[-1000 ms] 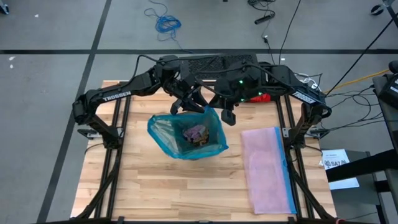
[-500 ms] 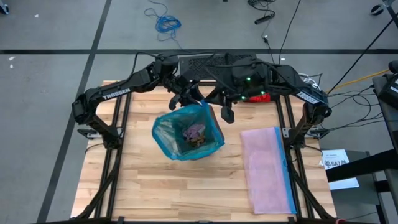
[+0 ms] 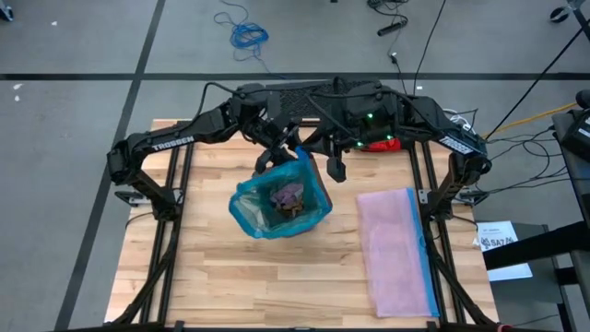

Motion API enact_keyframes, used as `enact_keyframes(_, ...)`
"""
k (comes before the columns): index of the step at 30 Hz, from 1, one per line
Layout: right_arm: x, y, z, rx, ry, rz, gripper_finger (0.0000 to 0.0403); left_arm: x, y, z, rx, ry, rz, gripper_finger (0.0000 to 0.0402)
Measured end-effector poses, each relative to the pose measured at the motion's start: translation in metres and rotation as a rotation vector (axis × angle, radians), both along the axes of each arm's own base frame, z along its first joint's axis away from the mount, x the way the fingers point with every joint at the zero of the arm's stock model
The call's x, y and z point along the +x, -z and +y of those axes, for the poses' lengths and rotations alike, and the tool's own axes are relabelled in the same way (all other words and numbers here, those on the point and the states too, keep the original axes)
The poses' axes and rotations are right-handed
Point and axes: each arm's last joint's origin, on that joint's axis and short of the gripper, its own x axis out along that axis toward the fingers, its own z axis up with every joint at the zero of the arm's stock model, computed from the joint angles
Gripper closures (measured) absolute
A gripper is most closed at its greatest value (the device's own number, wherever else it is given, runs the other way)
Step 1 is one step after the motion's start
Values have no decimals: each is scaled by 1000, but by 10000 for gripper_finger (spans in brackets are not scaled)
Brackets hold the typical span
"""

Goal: Place trash/remove bag and relplace
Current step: Remove the blue trash bag from the black trash bin

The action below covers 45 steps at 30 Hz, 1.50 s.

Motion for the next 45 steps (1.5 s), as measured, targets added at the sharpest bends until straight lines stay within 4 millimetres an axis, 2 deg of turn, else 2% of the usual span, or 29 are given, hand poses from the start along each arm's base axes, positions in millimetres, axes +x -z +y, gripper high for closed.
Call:
enact_keyframes(2,1,-1,0,-1,0,-12,403,1,0,-1,6,-18,1,259)
enact_keyframes(7,1,-3,0,-2,0,-30,403,2,0,-3,6,-14,3,377)
enact_keyframes(8,1,-3,0,-2,1,-33,403,1,1,-3,-1,-11,8,388)
enact_keyframes(15,1,-7,0,-19,9,-72,403,0,4,-3,-15,-9,52,399)
enact_keyframes(25,-18,-26,-1,-71,64,-168,403,-3,17,-4,3,-24,153,401)
enact_keyframes(31,-25,-25,-1,49,108,-139,396,-2,15,-4,11,-29,137,401)
enact_keyframes(35,-25,-19,-1,136,147,-85,349,-2,15,-3,-5,-33,141,401)
enact_keyframes(41,-22,-16,-1,237,193,-71,234,-2,12,-4,-30,-6,128,401)
enact_keyframes(45,-18,-14,-1,252,200,-65,175,-5,7,-5,-20,-9,102,401)
